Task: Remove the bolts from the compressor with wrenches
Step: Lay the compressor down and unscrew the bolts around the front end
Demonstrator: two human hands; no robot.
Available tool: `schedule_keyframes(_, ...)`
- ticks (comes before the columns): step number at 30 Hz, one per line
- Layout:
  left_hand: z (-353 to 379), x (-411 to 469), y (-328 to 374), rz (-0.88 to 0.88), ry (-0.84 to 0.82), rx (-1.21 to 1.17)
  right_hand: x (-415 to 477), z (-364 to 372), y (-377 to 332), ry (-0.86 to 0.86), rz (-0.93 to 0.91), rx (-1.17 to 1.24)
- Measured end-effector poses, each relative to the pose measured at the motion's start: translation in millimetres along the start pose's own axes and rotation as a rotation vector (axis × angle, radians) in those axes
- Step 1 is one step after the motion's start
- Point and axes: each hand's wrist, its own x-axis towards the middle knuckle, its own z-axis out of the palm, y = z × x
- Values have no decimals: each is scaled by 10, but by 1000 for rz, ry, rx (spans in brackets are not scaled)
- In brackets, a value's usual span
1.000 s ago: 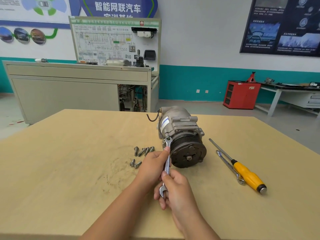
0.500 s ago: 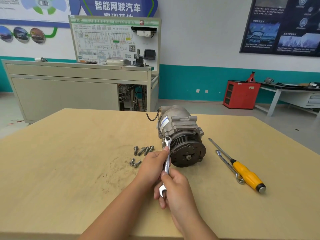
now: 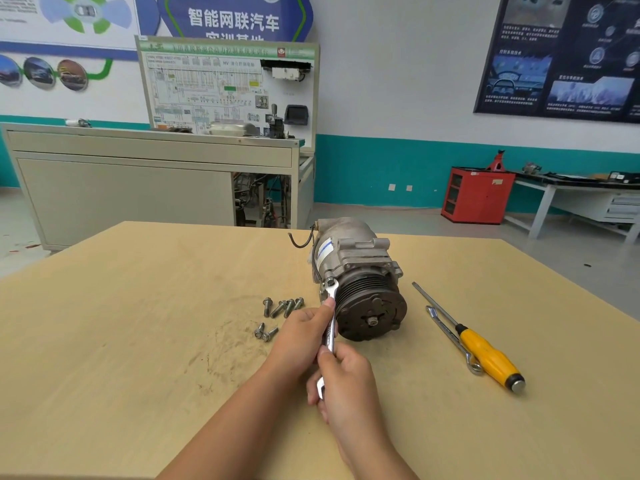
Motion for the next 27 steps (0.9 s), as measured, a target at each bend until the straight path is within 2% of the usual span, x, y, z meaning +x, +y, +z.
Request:
schedule_keyframes(6, 4, 13, -41, 85, 103, 163, 22, 29, 42, 61, -23, -90)
schedule_keyframes(27, 11, 6, -46, 144, 137, 252, -11, 20, 39, 74, -33, -124)
